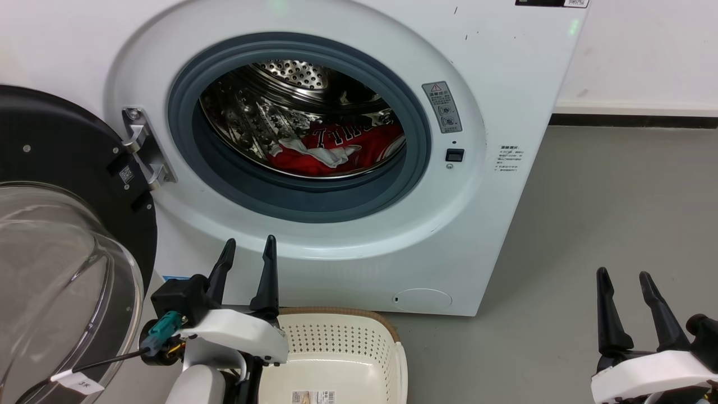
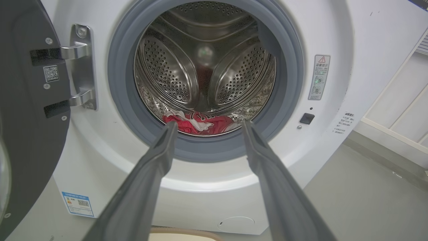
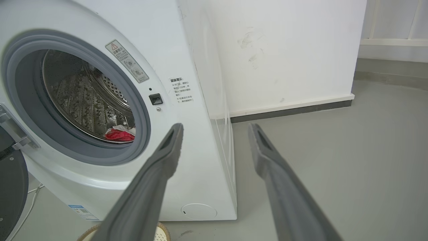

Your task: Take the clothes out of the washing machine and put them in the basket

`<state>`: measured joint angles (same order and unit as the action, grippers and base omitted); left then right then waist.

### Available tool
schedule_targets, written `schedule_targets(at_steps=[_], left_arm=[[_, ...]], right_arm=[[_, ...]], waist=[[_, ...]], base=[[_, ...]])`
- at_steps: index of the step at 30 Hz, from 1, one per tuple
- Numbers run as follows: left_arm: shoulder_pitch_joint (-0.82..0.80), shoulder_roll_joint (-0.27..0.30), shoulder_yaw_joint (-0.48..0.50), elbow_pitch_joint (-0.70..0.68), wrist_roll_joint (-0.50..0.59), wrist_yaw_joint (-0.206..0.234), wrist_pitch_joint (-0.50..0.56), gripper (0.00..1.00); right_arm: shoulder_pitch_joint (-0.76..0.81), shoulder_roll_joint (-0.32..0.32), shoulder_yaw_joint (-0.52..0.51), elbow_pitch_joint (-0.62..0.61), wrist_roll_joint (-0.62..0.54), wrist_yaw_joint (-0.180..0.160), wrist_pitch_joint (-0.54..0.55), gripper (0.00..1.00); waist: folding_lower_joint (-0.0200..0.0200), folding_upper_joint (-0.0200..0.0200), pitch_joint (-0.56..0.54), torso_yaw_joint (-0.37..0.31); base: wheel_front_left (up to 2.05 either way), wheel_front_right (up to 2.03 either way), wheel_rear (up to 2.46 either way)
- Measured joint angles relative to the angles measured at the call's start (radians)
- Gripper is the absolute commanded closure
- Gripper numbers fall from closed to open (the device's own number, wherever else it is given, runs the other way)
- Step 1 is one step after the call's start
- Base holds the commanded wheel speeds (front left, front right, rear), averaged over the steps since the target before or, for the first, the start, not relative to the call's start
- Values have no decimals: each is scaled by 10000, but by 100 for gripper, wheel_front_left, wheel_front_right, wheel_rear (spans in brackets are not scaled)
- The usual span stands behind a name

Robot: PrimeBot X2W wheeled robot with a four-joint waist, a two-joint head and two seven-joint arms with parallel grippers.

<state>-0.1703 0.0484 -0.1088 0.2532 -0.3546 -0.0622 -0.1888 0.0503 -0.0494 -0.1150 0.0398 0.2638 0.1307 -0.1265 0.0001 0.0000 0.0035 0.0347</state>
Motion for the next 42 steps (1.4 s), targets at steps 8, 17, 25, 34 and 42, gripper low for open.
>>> schedule_targets(at_steps=[8,17,25,34,42], left_arm=[[-55,10,13,176,782,52,-182,0],[-149,10,-19,397,1542,134,-362,0],[-202,12,-38,537,2151,196,-522,0],[-226,13,-52,652,2673,272,-688,0],[-239,13,-27,698,2665,272,-742,0]], right_arm=[[90,0,-71,-40,-757,2,2,0],[119,0,-107,-44,-1524,2,-25,0],[128,0,-111,-42,-2130,2,-48,0],[171,-2,-125,-44,-2694,2,-98,0],[178,-2,-130,-29,-2713,2,-150,0]], waist=[[0,0,0,43],[0,0,-6,115],[0,0,-14,160],[0,0,0,184],[0,0,33,187]], base=[[0,0,0],[0,0,0],[0,0,0],[0,0,0],[0,0,0]])
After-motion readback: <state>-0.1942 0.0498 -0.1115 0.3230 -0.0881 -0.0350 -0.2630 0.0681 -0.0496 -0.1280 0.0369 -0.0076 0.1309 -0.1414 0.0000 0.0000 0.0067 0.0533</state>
